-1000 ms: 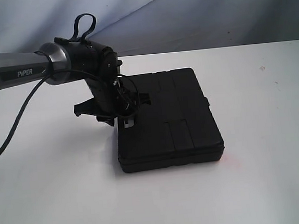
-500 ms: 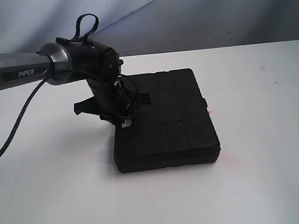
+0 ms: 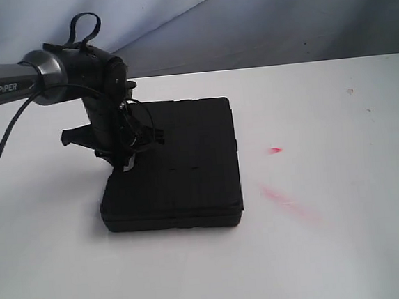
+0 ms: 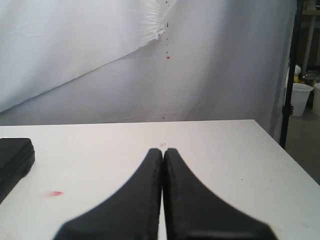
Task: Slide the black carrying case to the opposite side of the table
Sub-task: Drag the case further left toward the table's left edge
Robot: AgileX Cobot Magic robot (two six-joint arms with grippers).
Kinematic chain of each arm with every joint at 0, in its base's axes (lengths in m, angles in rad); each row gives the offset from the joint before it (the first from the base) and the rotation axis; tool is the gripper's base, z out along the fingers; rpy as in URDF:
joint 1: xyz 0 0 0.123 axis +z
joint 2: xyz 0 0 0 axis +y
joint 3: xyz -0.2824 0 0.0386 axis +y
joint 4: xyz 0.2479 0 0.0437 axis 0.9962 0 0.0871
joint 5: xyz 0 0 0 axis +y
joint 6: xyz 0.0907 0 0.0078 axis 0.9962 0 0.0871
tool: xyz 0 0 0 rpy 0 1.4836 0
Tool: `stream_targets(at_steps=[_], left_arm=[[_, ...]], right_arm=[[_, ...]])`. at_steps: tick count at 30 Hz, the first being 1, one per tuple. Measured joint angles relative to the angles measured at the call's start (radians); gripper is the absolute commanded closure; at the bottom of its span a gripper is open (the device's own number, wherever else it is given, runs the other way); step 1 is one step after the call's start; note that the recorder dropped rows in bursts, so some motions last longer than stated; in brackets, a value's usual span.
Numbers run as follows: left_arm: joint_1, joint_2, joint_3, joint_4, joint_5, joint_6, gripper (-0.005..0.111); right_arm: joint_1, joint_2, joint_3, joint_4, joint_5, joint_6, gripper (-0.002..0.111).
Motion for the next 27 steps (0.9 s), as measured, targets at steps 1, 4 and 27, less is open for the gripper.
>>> stream_targets(at_steps=[1,4,27], left_arm=[[0.012,-0.008,0.01,0.004,0.0,0.005,0.107],[0.048,-0.034,0.056,0.014,-0.027,0.024,0.107],[0.315,-0.183,0.302,0.044,-0.158,0.189,0.107]], right_arm=[[0.0,0.0,0.0,0.0,0.0,0.0,0.108],[0.0,0.0,0.0,0.0,0.0,0.0,0.108],[0.0,0.0,0.0,0.0,0.0,0.0,0.108]])
